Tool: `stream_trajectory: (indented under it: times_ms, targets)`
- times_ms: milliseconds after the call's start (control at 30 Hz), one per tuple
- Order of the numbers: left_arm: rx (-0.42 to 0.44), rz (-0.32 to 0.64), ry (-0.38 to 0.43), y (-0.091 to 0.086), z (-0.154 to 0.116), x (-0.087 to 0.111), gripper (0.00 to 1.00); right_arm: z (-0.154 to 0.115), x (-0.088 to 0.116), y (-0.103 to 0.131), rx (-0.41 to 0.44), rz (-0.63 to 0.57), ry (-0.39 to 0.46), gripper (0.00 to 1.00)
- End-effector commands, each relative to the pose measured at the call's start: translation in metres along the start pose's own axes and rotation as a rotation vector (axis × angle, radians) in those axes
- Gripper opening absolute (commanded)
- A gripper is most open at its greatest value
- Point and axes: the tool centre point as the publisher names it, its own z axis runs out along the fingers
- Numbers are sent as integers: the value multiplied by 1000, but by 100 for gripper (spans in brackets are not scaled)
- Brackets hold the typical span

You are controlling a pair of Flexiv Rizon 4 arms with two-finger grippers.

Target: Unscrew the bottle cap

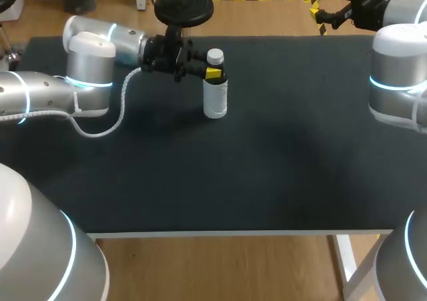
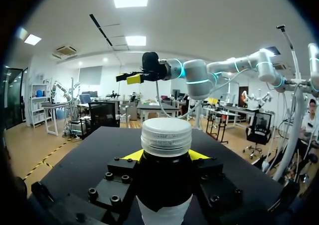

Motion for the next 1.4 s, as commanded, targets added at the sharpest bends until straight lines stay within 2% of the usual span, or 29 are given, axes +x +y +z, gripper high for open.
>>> stream_trajectory:
  times_ms: [33,733,900,1233,1400]
  targets:
    - [-5,11,23,3,-2,-4,0,0,-1,0,0,0,2,100]
    - [-5,11,23,3,-2,-4,0,0,-1,0,0,0,2,100]
    - [-5,11,23,3,-2,-4,0,20,5,-1,0,-51,160,100]
    - [-5,11,23,3,-2,-4,0,33,30,0,-38,-188,496,100]
    - [-5,11,23,3,-2,-4,0,37,39,-4,-37,-181,577,100]
